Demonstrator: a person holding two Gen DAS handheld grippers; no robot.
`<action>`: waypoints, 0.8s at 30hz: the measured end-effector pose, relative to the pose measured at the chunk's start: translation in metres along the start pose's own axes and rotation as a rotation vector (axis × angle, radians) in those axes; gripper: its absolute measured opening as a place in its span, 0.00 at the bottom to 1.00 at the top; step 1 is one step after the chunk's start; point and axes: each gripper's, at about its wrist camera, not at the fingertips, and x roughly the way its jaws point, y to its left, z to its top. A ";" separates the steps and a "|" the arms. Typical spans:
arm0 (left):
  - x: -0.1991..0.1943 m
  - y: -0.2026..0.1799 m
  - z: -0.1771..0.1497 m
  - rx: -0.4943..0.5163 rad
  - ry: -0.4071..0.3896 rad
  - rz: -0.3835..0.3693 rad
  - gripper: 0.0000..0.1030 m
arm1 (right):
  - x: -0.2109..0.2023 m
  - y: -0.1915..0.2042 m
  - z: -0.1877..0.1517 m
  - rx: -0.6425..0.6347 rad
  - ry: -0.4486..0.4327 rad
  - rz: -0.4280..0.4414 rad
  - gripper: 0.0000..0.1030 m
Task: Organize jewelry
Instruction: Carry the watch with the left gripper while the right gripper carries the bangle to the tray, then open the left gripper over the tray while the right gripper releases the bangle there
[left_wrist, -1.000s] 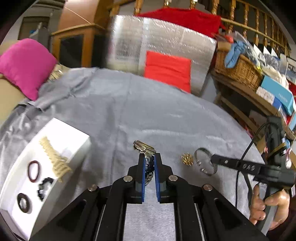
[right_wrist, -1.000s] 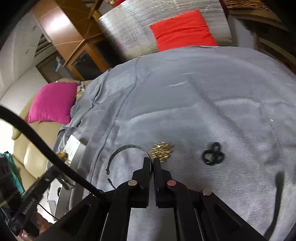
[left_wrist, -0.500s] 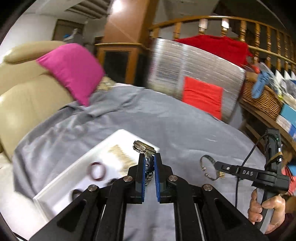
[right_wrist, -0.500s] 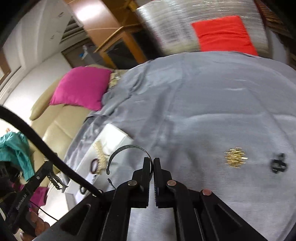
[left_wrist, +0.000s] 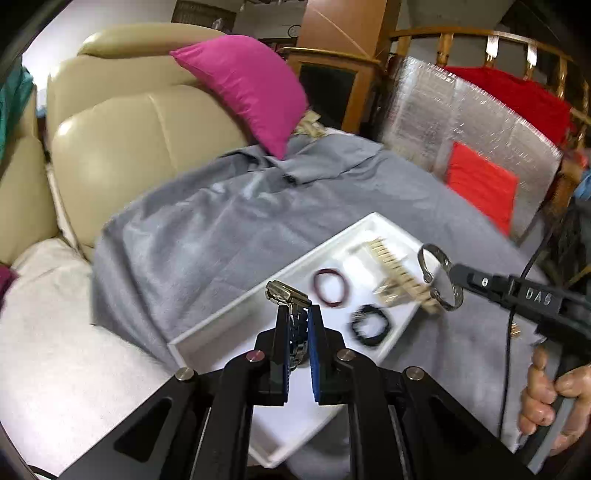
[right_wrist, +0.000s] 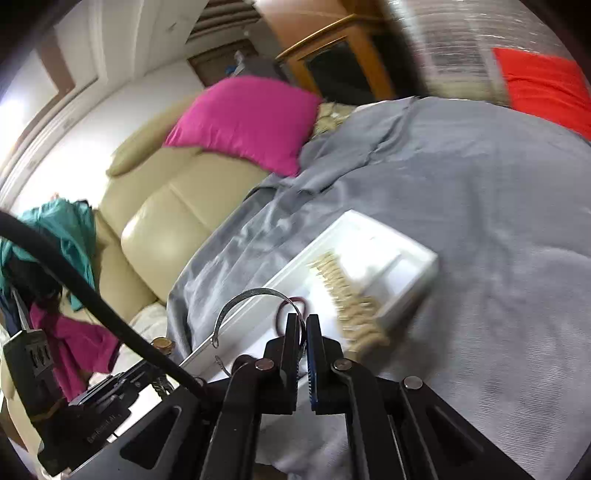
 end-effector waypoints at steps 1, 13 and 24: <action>0.002 0.002 -0.003 0.014 0.002 0.022 0.09 | 0.010 0.006 -0.001 -0.012 0.011 0.002 0.04; 0.039 0.011 -0.027 0.022 0.139 0.019 0.09 | 0.089 0.034 -0.024 -0.123 0.153 -0.071 0.04; 0.060 0.017 -0.032 0.000 0.220 0.018 0.10 | 0.119 0.039 -0.024 -0.147 0.190 -0.123 0.08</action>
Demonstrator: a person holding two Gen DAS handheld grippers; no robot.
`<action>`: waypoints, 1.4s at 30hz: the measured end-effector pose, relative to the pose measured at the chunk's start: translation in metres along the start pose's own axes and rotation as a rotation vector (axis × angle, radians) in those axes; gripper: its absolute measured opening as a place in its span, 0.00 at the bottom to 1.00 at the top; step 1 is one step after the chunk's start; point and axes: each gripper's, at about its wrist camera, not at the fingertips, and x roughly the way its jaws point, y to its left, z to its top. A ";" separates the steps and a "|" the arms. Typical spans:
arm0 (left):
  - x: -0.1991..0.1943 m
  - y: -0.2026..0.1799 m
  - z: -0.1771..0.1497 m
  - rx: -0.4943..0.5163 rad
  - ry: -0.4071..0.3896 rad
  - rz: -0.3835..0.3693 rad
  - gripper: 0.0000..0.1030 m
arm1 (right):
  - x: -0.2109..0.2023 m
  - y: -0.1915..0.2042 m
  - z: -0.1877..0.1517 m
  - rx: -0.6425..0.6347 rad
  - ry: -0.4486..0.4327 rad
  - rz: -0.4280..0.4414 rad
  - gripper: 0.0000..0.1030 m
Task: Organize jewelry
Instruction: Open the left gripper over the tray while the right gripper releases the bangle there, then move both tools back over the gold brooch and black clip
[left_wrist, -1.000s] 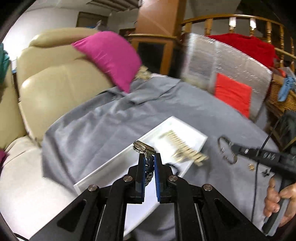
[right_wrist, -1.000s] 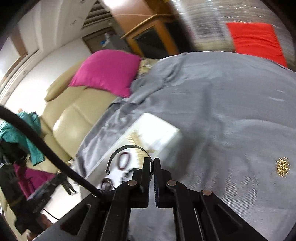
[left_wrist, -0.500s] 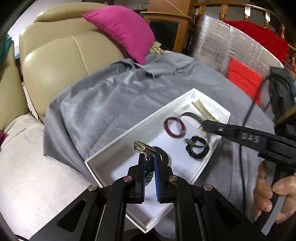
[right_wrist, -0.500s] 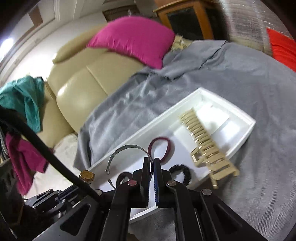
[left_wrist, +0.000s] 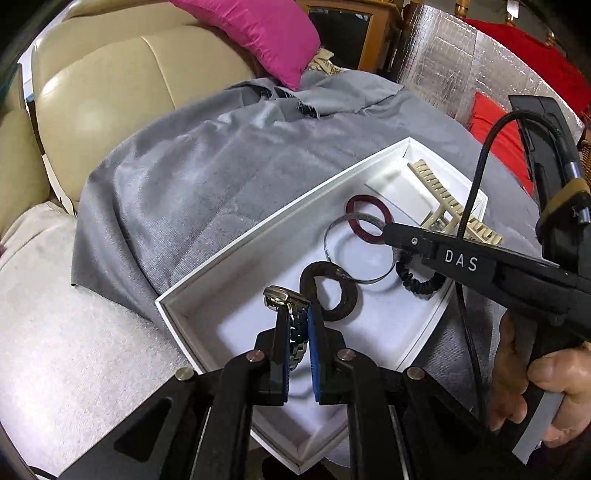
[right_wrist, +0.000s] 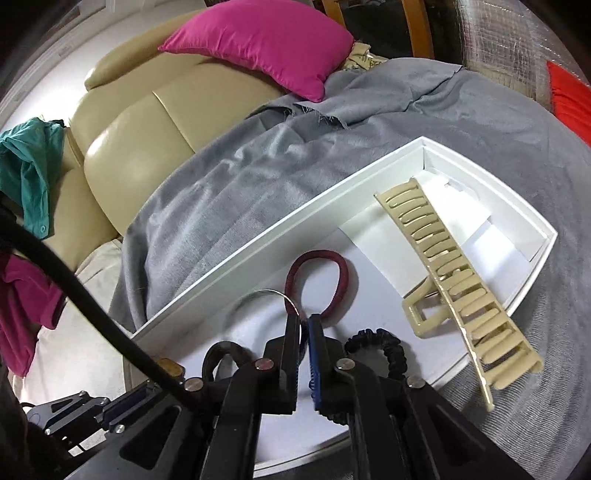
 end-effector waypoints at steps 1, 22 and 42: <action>0.002 0.000 0.000 -0.002 0.011 -0.005 0.11 | 0.000 0.000 0.000 0.005 -0.001 -0.002 0.08; -0.066 -0.081 0.030 0.144 -0.143 -0.013 0.50 | -0.135 -0.120 -0.016 0.255 -0.184 0.003 0.28; -0.007 -0.333 -0.004 0.540 -0.120 -0.182 0.59 | -0.290 -0.337 -0.138 0.651 -0.259 -0.203 0.27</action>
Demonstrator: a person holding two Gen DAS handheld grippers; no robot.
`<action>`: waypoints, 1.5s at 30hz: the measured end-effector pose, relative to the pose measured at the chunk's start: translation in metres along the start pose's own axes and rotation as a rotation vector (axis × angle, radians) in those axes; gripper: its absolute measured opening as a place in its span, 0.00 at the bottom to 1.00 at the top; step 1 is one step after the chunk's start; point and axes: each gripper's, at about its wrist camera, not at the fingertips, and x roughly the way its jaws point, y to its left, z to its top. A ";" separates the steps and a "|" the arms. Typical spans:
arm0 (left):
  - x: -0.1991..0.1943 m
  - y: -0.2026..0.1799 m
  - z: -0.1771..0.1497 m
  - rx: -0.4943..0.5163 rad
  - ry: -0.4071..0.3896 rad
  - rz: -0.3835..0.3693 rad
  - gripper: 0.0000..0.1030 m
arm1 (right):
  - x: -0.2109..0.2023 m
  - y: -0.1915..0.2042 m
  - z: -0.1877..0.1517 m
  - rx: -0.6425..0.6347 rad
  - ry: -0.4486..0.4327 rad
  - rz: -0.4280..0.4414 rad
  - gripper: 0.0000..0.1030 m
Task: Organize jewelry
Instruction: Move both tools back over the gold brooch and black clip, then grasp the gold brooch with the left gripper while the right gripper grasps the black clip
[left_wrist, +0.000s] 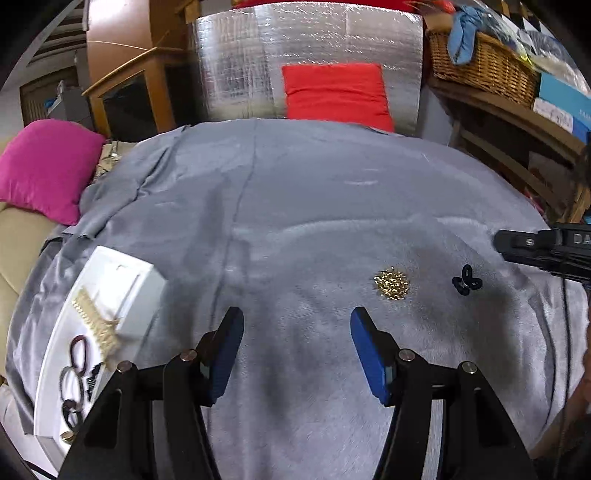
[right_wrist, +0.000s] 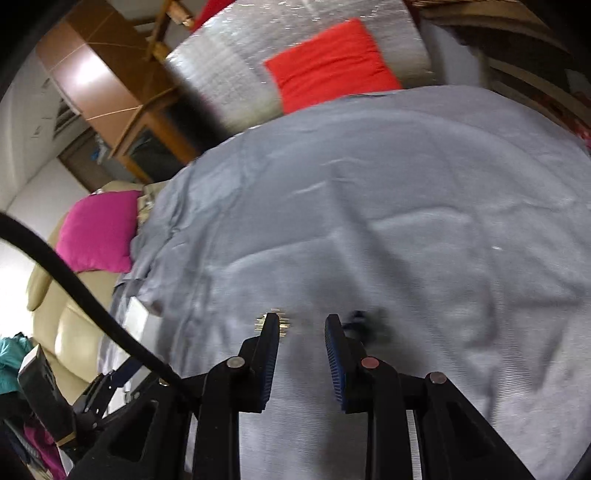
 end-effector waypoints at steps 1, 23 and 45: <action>0.005 -0.004 -0.001 0.001 0.005 0.000 0.59 | 0.000 -0.006 0.000 0.004 0.006 -0.008 0.27; 0.032 -0.042 0.004 0.026 0.059 -0.047 0.64 | 0.026 -0.050 -0.009 0.158 0.096 -0.028 0.27; 0.049 -0.060 0.009 0.062 0.081 -0.032 0.64 | 0.038 -0.068 -0.008 0.184 0.105 0.000 0.27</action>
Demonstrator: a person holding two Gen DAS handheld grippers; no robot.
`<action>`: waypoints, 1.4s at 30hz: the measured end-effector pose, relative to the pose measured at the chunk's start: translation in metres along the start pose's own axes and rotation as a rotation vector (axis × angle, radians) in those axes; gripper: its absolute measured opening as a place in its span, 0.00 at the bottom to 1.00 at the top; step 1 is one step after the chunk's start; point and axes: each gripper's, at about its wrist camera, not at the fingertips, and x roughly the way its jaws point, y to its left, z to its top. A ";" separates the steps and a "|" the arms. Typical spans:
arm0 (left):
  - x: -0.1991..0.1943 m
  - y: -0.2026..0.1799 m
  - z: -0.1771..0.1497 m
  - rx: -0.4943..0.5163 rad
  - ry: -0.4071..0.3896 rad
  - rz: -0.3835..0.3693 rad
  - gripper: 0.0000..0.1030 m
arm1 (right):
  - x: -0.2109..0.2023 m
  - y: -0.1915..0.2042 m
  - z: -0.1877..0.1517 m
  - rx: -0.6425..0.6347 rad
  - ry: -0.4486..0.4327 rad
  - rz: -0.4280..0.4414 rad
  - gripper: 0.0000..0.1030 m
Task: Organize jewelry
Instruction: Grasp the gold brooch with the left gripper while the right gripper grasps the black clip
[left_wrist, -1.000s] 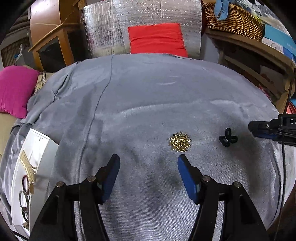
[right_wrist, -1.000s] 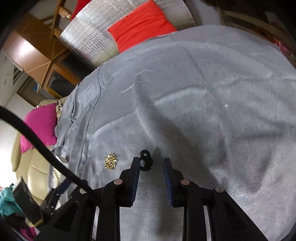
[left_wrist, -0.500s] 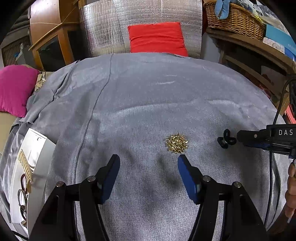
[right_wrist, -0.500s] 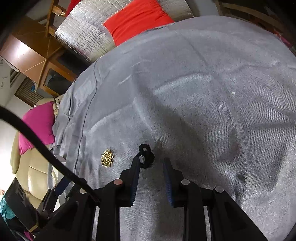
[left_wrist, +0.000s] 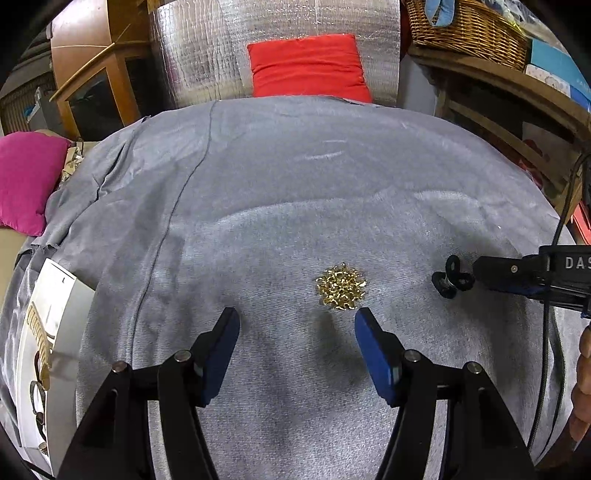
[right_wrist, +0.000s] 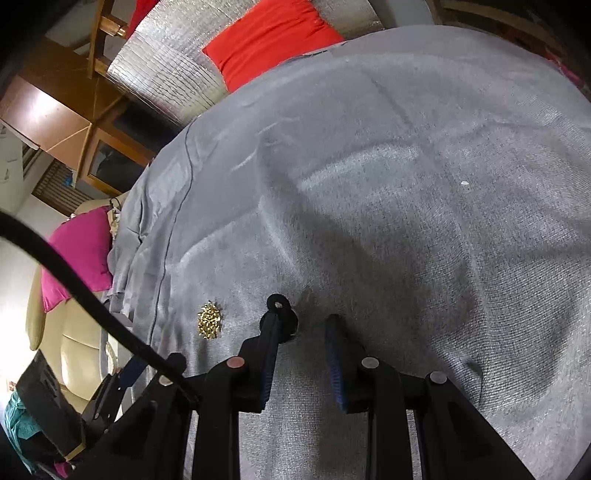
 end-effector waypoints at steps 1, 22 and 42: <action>0.001 -0.001 0.001 0.000 0.002 0.000 0.64 | -0.001 -0.001 0.000 0.000 -0.002 0.003 0.30; 0.029 0.003 0.024 0.033 0.052 -0.104 0.64 | 0.013 0.005 0.001 -0.029 0.011 0.019 0.44; 0.056 -0.007 0.025 0.082 0.109 -0.207 0.64 | 0.011 0.014 0.007 -0.083 -0.078 -0.063 0.14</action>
